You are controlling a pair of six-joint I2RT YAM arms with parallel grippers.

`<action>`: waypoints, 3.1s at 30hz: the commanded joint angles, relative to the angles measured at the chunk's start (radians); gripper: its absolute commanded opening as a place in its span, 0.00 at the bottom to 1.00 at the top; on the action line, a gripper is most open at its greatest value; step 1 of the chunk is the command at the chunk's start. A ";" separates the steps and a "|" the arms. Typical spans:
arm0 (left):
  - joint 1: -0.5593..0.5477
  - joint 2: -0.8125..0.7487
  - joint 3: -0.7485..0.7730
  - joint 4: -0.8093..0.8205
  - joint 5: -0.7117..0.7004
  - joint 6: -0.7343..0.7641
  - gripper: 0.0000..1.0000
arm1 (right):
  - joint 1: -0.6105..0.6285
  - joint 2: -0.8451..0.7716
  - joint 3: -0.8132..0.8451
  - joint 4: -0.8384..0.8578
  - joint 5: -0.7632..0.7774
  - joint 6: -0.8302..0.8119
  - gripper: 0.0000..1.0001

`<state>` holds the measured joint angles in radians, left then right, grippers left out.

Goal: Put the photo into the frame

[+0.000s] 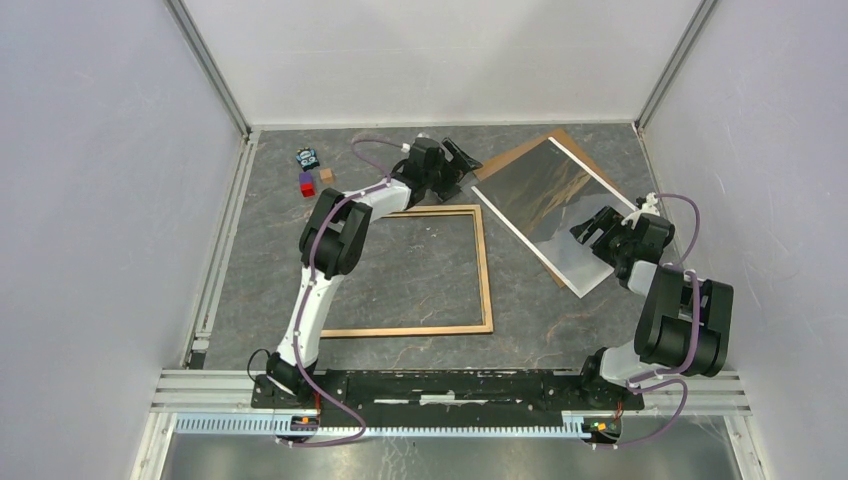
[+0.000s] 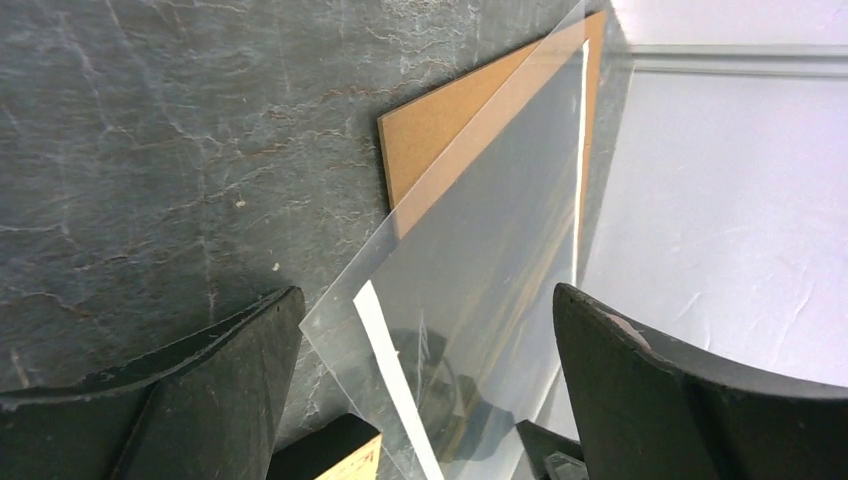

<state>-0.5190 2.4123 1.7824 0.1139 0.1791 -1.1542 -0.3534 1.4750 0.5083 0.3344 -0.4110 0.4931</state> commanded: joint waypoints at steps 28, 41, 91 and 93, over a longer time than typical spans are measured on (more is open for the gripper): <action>0.003 -0.022 0.087 0.017 0.060 -0.006 0.02 | 0.052 -0.019 0.039 -0.050 0.007 -0.055 0.86; 0.205 -0.627 -0.647 0.090 0.072 0.049 0.02 | 0.178 -0.076 0.106 -0.148 0.035 -0.128 0.88; 0.485 -0.671 -1.145 0.434 0.411 -0.134 0.02 | 0.333 0.256 -0.299 0.979 -0.322 0.712 0.57; 0.486 -0.673 -1.143 0.435 0.412 -0.129 0.02 | 0.333 0.266 -0.308 1.010 -0.304 0.719 0.55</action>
<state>-0.0364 1.7321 0.6460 0.4747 0.5365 -1.2377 -0.0257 1.7237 0.2050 1.1194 -0.7177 1.1416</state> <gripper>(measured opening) 0.033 0.570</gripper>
